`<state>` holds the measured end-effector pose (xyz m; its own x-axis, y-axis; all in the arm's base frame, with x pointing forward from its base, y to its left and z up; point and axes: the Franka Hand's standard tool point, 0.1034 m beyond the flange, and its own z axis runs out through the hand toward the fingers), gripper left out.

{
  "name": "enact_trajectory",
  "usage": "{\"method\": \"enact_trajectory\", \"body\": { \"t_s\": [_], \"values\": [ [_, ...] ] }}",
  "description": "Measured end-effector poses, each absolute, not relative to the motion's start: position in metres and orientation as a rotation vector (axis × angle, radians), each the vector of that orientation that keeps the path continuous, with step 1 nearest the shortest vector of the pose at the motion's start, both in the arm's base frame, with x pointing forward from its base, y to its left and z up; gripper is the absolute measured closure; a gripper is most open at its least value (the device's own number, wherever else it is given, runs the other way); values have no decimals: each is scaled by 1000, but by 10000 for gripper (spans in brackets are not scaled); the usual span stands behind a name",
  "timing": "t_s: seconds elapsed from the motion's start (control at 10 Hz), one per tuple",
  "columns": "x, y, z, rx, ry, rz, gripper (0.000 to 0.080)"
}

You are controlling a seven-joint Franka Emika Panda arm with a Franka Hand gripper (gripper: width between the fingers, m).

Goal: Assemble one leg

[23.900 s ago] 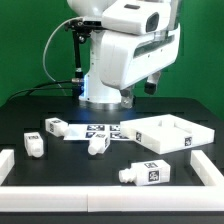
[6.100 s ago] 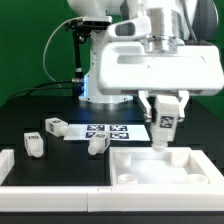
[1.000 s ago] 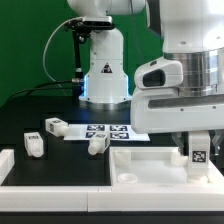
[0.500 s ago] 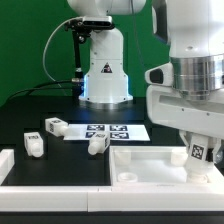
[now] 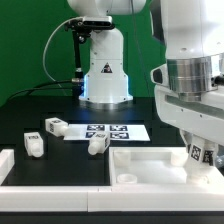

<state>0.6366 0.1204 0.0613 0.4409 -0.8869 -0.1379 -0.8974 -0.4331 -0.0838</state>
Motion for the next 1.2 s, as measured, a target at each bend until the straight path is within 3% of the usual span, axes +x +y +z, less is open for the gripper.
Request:
{"method": "enact_trajectory", "body": {
  "t_s": [0.1, 0.3, 0.6, 0.8, 1.0, 1.1, 1.2],
  "values": [
    [637, 121, 65, -2675, 1347, 76, 237],
    [639, 116, 78, -2864, 825, -1, 158],
    [637, 116, 78, -2950, 514, -26, 151],
    [639, 110, 82, -3055, -23, -73, 151],
    [638, 110, 81, -3058, 2, -70, 151],
    [638, 110, 81, -3058, 14, -69, 244],
    [638, 111, 80, -3053, 108, -64, 244]
  ]
}}
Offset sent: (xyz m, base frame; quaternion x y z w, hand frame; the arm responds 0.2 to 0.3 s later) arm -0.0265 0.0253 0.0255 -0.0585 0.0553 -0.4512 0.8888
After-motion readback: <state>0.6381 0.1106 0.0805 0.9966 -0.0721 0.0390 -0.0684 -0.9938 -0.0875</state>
